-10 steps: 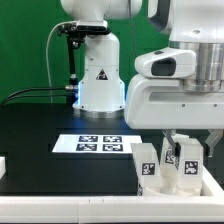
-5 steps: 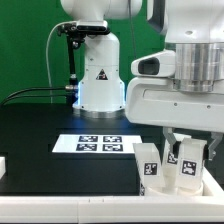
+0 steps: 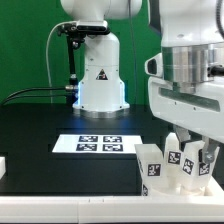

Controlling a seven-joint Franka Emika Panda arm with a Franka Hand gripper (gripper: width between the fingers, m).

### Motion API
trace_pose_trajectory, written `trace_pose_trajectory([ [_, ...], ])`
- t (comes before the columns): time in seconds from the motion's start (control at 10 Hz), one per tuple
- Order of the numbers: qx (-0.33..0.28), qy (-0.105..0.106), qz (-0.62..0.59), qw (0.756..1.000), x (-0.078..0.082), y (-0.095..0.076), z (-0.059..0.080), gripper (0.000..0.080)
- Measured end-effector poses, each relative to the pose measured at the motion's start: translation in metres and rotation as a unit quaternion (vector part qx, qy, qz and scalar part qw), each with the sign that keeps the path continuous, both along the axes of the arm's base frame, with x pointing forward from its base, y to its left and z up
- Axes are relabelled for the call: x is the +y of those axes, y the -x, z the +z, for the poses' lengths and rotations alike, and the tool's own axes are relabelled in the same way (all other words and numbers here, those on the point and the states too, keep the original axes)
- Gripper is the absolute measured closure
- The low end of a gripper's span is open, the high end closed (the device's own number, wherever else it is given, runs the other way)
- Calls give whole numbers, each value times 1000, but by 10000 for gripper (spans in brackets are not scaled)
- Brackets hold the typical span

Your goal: Assemble stool

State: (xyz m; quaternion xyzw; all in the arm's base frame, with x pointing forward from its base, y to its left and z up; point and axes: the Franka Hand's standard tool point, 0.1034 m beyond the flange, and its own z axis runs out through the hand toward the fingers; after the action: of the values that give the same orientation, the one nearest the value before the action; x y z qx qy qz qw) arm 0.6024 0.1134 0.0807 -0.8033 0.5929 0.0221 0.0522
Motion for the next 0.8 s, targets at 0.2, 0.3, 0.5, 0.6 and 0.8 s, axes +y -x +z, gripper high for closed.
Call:
trace_pose_trajectory([
  [0.2, 8, -2, -63, 998, 2, 1, -1, 460],
  [0.3, 12, -4, -105, 994, 2, 1, -1, 460],
  [0.5, 27, -25, -234, 972, 5, -2, 2, 460],
  [0.6, 39, -35, -317, 947, 8, -2, 2, 460],
  [0.8, 27, -55, -411, 909, 10, -4, 0, 460],
])
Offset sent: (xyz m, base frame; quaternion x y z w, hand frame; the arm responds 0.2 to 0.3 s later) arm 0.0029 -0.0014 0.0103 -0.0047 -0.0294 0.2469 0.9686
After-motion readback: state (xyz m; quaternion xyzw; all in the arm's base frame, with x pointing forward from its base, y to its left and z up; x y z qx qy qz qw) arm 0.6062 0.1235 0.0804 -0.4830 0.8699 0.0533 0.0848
